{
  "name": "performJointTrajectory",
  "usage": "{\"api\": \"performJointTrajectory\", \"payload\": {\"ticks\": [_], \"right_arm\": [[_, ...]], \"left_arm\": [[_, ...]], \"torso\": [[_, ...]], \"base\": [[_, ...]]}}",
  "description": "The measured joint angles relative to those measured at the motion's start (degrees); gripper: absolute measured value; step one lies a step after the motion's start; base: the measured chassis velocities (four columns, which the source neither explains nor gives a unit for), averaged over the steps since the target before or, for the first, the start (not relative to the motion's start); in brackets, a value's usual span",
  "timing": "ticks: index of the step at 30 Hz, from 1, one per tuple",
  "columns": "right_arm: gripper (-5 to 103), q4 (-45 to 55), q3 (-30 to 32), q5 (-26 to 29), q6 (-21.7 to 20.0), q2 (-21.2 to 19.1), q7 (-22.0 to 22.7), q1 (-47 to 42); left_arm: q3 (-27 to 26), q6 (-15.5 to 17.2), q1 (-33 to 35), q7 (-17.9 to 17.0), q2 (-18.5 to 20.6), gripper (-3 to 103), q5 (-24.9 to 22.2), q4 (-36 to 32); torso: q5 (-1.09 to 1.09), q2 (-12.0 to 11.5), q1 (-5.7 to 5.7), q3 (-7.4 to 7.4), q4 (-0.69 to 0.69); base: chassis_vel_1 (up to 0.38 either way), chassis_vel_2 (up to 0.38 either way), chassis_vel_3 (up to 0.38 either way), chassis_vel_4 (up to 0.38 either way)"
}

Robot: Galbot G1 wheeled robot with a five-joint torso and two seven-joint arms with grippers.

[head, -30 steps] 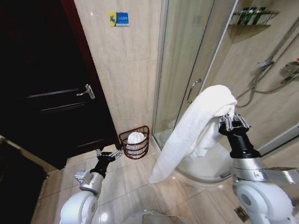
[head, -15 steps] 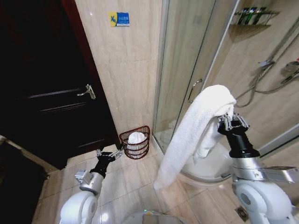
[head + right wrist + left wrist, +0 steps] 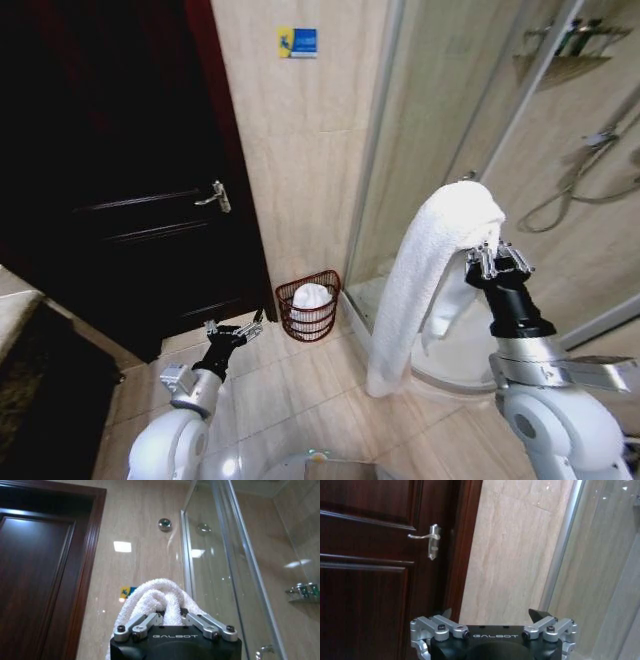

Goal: Discard the used towel into the hamper.

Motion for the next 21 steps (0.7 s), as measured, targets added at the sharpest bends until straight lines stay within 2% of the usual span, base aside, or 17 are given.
{"api": "performJointTrajectory", "payload": {"ticks": [21], "right_arm": [[14, 0.0, 0.3, 0.0, 0.8, -0.2, -2.0, 0.8]], "left_arm": [[0.0, 0.0, 0.0, 0.0, 0.0, 100, 0.0, 0.0]], "torso": [[-0.01, 0.0, 0.01, 0.01, -0.01]], "base": [[-0.023, -0.019, 0.018, 0.01]]}}
